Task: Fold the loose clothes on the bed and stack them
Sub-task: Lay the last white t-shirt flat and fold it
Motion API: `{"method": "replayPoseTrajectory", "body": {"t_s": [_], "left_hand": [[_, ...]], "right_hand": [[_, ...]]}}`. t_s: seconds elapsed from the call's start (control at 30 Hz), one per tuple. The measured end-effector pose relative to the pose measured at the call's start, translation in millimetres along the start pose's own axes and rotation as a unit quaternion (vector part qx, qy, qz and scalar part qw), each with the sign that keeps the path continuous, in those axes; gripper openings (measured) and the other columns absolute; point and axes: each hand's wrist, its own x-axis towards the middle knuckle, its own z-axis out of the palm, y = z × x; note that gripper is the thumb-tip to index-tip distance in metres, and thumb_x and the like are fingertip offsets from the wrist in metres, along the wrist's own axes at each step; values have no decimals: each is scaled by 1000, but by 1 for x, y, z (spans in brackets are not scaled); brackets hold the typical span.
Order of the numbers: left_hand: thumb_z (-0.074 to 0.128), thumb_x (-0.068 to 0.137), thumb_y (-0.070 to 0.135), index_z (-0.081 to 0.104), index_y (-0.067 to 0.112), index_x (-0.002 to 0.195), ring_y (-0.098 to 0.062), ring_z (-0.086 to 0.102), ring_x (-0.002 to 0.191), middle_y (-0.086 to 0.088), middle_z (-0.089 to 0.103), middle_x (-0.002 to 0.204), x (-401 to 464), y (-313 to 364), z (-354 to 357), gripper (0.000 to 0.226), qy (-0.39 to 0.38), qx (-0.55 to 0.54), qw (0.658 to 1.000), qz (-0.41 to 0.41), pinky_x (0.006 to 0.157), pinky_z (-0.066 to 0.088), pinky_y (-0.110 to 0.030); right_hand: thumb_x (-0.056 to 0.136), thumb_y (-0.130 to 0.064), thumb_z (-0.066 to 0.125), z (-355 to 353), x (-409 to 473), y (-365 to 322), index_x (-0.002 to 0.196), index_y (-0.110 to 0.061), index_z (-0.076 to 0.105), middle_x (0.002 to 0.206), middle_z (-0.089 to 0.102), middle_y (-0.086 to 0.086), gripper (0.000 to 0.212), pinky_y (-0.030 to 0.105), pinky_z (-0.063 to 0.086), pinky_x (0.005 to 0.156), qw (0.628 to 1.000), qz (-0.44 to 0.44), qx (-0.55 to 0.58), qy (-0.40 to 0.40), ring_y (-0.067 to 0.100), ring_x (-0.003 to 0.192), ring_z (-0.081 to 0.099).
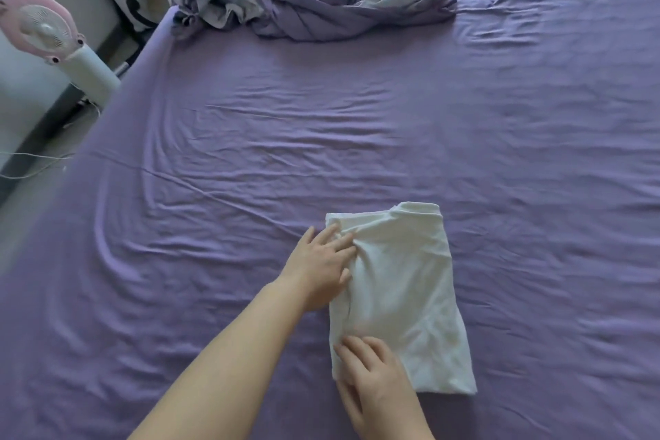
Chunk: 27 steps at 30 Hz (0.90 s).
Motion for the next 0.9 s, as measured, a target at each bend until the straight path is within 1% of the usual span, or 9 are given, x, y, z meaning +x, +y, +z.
{"method": "replayPoseTrajectory", "body": {"t_s": [0.1,0.2,0.27,0.37,0.47,0.57,0.7,0.8,0.9], "left_hand": [[37,91,59,29,37,145,-21,-6,146,8,-3,160,-5,17,21,59,17,-186,975,-120,118,7,-43],[46,85,65,22,49,143,-24,-5,145,-3,-10,159,-11,32,30,65,27,-300,928,-219,117,6,-39],[50,83,64,22,51,142,-26,9,142,-5,4,157,-13,40,30,66,45,-301,917,-257,115,16,-40],[55,81,61,19,50,142,-27,30,128,-3,24,143,-11,50,26,72,37,-322,900,-292,105,33,-41],[66,73,53,9,49,145,-27,43,119,-4,22,133,-9,54,22,92,-19,-398,870,-290,102,39,-36],[77,69,40,3,47,147,-24,47,115,-6,20,129,-10,51,19,107,-60,-482,832,-268,103,36,-28],[82,69,23,7,44,147,-17,46,124,2,33,143,-17,46,13,110,-62,-604,769,-202,104,40,-27],[81,70,12,17,40,148,-2,54,112,10,43,139,-23,55,4,105,-24,-681,714,-157,81,49,-12],[79,72,6,23,42,146,-5,57,110,7,40,142,-26,71,-12,99,-1,-727,674,-131,78,52,-16]], "right_hand": [[64,-11,77,-6,-3,11,114,-7,66,114,67,1,52,20,53,78,998,-9,58,9,16,93,68],[80,1,62,-25,6,35,127,-9,55,129,57,7,48,25,44,97,992,88,71,57,22,116,57],[79,-8,67,-36,18,55,123,-15,60,135,52,14,46,41,43,99,988,119,-40,87,31,126,48],[90,-43,54,-54,37,80,142,-37,31,158,3,8,57,44,14,114,964,240,-111,12,27,145,1],[87,-45,57,-65,48,103,143,-41,26,157,8,7,64,40,23,111,955,290,-51,-25,29,140,18],[85,-16,62,-74,56,111,142,-32,34,145,31,0,66,19,30,97,960,252,119,-16,17,132,34],[82,-4,54,-85,50,115,145,-35,25,152,23,-3,76,21,34,98,961,233,138,-55,13,137,29],[84,-5,53,-94,42,113,146,-35,21,156,16,-6,76,20,28,103,964,224,125,-67,9,141,22],[85,-4,55,-114,34,107,146,-32,22,156,18,-6,75,10,18,101,964,220,146,-38,7,143,15]]}}
